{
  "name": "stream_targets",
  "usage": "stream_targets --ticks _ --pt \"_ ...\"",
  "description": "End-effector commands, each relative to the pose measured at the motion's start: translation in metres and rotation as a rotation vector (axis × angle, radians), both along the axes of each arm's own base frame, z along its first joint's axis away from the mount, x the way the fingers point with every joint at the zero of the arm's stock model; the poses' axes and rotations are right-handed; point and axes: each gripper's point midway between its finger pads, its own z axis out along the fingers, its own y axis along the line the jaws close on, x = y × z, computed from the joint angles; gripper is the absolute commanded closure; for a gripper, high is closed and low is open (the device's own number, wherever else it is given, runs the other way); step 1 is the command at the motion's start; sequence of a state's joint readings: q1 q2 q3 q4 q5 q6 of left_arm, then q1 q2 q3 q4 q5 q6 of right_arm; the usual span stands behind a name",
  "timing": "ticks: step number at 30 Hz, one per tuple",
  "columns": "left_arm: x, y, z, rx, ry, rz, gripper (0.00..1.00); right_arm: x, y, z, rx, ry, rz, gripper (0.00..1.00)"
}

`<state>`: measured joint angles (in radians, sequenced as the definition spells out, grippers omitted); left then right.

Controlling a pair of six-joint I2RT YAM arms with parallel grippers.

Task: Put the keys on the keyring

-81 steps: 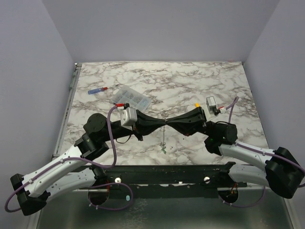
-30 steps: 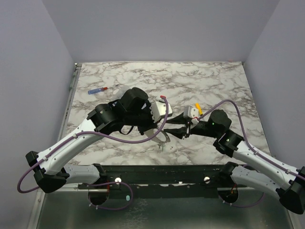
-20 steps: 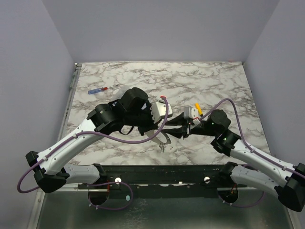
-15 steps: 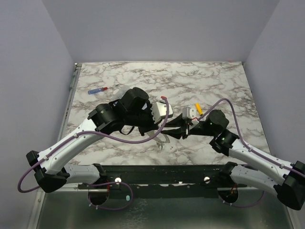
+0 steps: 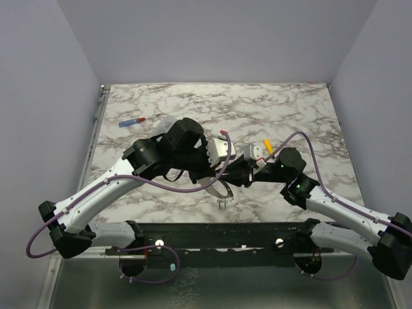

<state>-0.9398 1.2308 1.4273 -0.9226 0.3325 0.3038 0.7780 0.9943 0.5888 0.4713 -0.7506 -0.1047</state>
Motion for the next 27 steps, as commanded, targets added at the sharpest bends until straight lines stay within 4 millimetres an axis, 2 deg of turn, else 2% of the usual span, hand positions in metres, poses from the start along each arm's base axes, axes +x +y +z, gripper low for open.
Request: stream_targets --ticks 1,9,14,15,17,19,20,22,27 --pt "-0.005 -0.005 0.008 -0.028 0.005 -0.032 1.00 -0.006 0.002 0.001 0.012 -0.008 0.033 0.77" --pt "-0.006 -0.007 0.009 -0.034 0.013 -0.044 1.00 -0.004 0.003 -0.004 0.002 0.003 0.031 0.99" --pt "-0.008 -0.009 0.016 -0.065 0.014 -0.041 0.98 -0.001 0.000 0.001 0.038 -0.010 -0.008 0.99" --pt "-0.009 -0.009 0.018 -0.076 0.013 -0.042 0.91 0.000 -0.001 0.003 0.050 -0.013 -0.019 0.99" --pt "-0.010 -0.009 0.025 -0.105 0.005 -0.034 0.63 0.000 -0.003 0.007 0.074 -0.020 -0.030 0.99" --pt "-0.010 -0.009 0.033 -0.137 -0.010 -0.027 0.47 -0.001 -0.006 0.013 0.112 -0.027 -0.044 0.99" --pt "-0.010 -0.009 0.037 -0.156 -0.021 -0.025 0.41 -0.001 -0.008 0.017 0.135 -0.031 -0.053 0.99" --pt "-0.010 -0.007 0.047 -0.202 -0.048 -0.014 0.35 -0.001 -0.012 0.026 0.202 -0.027 -0.080 0.99" --pt "-0.017 0.000 0.074 -0.351 -0.137 -0.016 0.35 -0.013 -0.030 0.061 0.433 -0.016 -0.080 0.99"
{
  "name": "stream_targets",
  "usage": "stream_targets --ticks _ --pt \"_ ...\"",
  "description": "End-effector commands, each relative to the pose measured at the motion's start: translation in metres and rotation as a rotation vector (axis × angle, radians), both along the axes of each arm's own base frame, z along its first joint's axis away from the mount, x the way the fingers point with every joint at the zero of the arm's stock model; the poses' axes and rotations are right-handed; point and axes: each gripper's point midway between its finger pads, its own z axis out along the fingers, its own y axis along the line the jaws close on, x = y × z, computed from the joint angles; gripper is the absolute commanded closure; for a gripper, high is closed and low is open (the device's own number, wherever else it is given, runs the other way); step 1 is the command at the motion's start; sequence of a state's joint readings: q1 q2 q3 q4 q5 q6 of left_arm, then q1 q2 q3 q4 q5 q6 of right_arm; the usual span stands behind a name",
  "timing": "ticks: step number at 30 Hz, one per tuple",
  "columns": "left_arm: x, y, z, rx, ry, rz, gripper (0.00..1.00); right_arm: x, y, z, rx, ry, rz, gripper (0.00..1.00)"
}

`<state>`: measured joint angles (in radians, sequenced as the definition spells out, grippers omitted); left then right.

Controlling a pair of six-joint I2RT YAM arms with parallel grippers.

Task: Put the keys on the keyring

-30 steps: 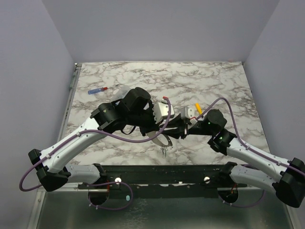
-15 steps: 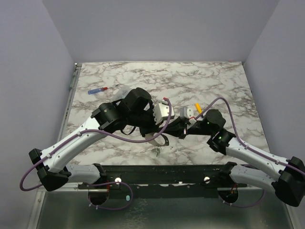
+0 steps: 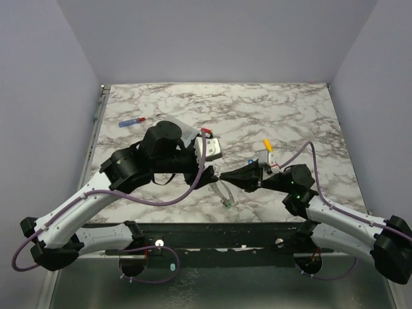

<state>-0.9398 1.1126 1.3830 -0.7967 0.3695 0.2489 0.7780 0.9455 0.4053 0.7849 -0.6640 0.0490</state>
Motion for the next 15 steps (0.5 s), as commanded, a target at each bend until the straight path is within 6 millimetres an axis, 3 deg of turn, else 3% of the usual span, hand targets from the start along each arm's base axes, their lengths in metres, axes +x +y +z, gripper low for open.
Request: stream_targets --ticks 1,4,10,15 --pt "-0.010 0.003 0.039 -0.198 -0.103 -0.014 0.35 -0.011 -0.021 0.068 0.327 -0.049 -0.028 0.99" --pt "-0.014 0.007 0.050 -0.300 -0.144 -0.009 0.37 -0.015 -0.031 0.080 0.432 -0.019 -0.023 0.99" --pt "-0.025 0.001 0.052 -0.476 -0.147 -0.042 0.39 -0.020 -0.044 0.107 0.624 0.070 0.034 0.99" --pt "-0.032 0.001 0.061 -0.660 -0.216 -0.071 0.45 -0.023 -0.042 0.124 0.674 0.119 0.104 0.99"
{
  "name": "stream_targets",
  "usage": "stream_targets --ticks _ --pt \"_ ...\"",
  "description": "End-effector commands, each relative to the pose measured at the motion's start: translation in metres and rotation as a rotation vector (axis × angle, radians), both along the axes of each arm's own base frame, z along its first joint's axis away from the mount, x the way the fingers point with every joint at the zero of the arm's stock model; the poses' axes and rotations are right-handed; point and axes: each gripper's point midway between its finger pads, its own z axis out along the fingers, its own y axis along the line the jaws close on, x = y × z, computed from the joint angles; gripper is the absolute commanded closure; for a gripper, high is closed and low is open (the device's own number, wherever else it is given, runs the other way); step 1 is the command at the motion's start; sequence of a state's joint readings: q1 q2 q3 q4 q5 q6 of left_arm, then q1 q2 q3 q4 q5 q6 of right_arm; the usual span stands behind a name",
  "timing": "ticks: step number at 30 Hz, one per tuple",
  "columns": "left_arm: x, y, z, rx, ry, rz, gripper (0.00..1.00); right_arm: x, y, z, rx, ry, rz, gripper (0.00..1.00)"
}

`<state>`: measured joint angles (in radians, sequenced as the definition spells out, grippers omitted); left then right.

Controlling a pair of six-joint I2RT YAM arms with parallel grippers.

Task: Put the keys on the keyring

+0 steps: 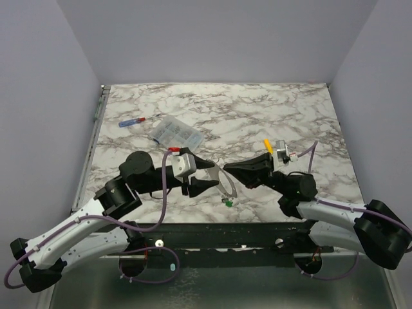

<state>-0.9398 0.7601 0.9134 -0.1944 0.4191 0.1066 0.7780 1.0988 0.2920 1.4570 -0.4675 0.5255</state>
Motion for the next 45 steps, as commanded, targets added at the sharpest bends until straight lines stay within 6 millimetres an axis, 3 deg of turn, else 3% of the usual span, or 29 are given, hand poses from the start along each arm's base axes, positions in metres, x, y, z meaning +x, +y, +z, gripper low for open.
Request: stream_targets --ticks 1,5,11,18,35,45 --pt "-0.011 -0.003 0.037 -0.242 -0.099 -0.053 0.47 -0.024 -0.026 0.072 0.269 -0.108 0.058 0.99" --pt "-0.001 -0.002 0.032 -0.243 -0.121 -0.006 0.55 -0.029 -0.028 0.082 0.286 -0.135 0.072 0.99" --pt "0.004 0.003 0.033 -0.239 -0.157 0.036 0.53 -0.036 -0.031 0.088 0.296 -0.152 0.090 0.99" --pt "0.005 -0.004 0.031 -0.246 -0.133 0.019 0.61 -0.041 -0.025 0.092 0.274 -0.177 0.141 0.99" --pt "0.008 -0.014 0.029 -0.280 -0.110 0.004 0.65 -0.046 -0.016 0.084 0.228 -0.201 0.181 0.99" --pt "0.007 -0.020 0.024 -0.269 -0.093 -0.023 0.80 -0.045 -0.013 0.081 0.213 -0.208 0.189 0.99"
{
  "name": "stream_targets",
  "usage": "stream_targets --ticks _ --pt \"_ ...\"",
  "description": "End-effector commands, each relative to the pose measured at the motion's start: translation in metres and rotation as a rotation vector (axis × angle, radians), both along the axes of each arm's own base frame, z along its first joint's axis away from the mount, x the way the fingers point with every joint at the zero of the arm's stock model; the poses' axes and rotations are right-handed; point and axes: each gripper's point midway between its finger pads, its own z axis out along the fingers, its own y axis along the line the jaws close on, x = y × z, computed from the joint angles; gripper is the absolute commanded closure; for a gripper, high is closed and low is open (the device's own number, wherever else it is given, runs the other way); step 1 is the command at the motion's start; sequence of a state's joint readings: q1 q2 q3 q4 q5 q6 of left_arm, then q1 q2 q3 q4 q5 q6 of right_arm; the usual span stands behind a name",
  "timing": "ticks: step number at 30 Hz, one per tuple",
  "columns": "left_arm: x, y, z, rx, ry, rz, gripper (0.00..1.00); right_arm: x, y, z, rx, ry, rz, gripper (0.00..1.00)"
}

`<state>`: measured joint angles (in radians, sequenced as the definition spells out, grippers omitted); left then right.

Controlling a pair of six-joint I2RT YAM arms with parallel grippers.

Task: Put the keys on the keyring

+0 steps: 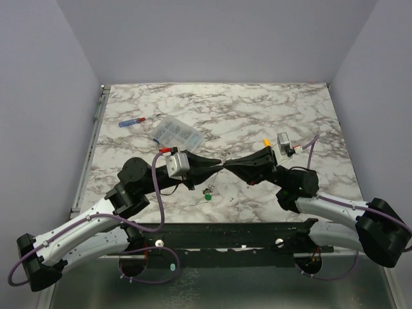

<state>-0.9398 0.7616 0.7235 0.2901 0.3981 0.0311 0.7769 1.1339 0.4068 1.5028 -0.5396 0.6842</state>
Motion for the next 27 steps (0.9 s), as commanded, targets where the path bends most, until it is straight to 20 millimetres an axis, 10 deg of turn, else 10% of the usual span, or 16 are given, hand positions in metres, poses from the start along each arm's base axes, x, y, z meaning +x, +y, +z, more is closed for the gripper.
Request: stream_targets --ticks 1,5,13,18,27 --pt "-0.005 -0.004 0.000 -0.014 -0.002 -0.039 0.83 -0.031 -0.019 0.040 0.150 -0.204 0.039 0.99" --pt "-0.005 -0.006 -0.001 -0.009 0.000 -0.047 1.00 -0.031 -0.017 0.038 0.144 -0.203 0.047 0.99" --pt "0.010 -0.001 0.000 0.019 0.002 0.046 1.00 -0.028 -0.019 0.032 0.136 -0.174 0.027 0.99" --pt "0.027 0.007 -0.004 0.094 0.010 0.150 1.00 -0.001 -0.013 0.011 0.010 -0.064 -0.100 0.41" --pt "0.057 0.017 -0.012 0.139 0.074 0.322 1.00 0.047 -0.024 -0.041 -0.338 -0.016 -0.424 0.11"
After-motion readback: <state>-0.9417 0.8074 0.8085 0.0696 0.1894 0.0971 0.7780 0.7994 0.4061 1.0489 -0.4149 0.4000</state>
